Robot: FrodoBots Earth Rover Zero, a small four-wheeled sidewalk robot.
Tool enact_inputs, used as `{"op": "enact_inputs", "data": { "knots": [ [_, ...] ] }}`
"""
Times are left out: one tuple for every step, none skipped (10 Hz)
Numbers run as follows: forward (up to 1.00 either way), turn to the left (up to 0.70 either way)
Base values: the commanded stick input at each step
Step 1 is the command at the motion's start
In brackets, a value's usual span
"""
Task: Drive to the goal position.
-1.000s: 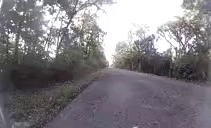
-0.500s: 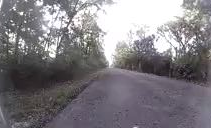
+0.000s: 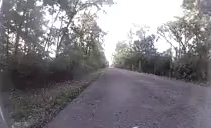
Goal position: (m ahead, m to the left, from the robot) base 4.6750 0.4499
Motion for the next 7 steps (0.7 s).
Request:
{"op": "enact_inputs", "data": {
  "knots": [
    [0.05, 0.00],
    [0.05, 0.00],
    [0.05, 0.00],
    [0.05, 0.00],
    [0.05, 0.00],
    [0.05, 0.00],
    [0.05, 0.00]
  ]
}}
